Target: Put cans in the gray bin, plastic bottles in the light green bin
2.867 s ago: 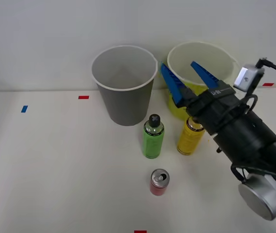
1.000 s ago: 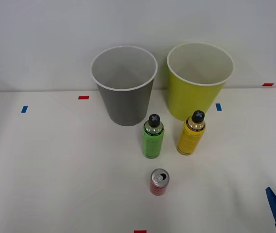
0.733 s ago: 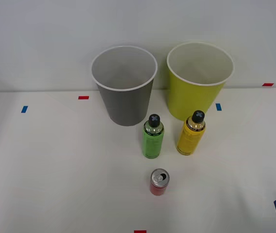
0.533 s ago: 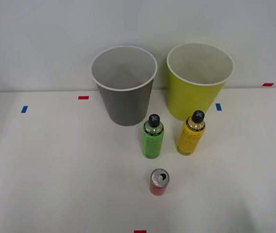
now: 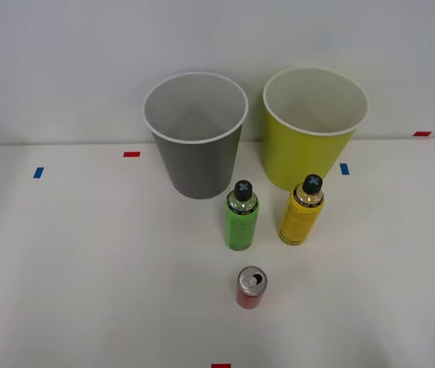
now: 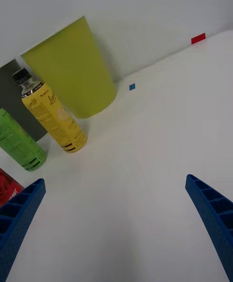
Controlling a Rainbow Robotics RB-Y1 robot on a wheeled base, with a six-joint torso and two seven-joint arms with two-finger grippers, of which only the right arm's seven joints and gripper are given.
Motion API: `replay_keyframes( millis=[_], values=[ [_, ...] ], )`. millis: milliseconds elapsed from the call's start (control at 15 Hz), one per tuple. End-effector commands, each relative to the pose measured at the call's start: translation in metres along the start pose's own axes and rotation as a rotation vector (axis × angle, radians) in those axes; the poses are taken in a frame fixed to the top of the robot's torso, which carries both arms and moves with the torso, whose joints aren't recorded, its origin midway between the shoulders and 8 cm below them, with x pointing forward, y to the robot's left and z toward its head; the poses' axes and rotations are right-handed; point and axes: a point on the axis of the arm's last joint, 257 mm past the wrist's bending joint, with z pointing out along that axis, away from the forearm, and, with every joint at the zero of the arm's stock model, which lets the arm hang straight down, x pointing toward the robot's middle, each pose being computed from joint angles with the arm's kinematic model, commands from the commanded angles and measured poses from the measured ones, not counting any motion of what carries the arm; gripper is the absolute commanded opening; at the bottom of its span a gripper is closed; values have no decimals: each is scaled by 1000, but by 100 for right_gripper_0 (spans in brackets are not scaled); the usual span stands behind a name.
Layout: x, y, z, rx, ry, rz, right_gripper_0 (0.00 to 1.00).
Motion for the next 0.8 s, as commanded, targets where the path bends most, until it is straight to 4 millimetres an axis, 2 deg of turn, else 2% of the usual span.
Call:
replay_keyframes(
  millis=[67,200,333,600,800],
  values=[
    [7,5,13,16,-59,-370,100],
    [12,14,14,32,-78,-433,100],
    [9,11,14,44,-85,-484,100],
    [6,-3,4,47,-52,-443,100],
    [5,-4,3,32,-42,-419,100]
  ],
)
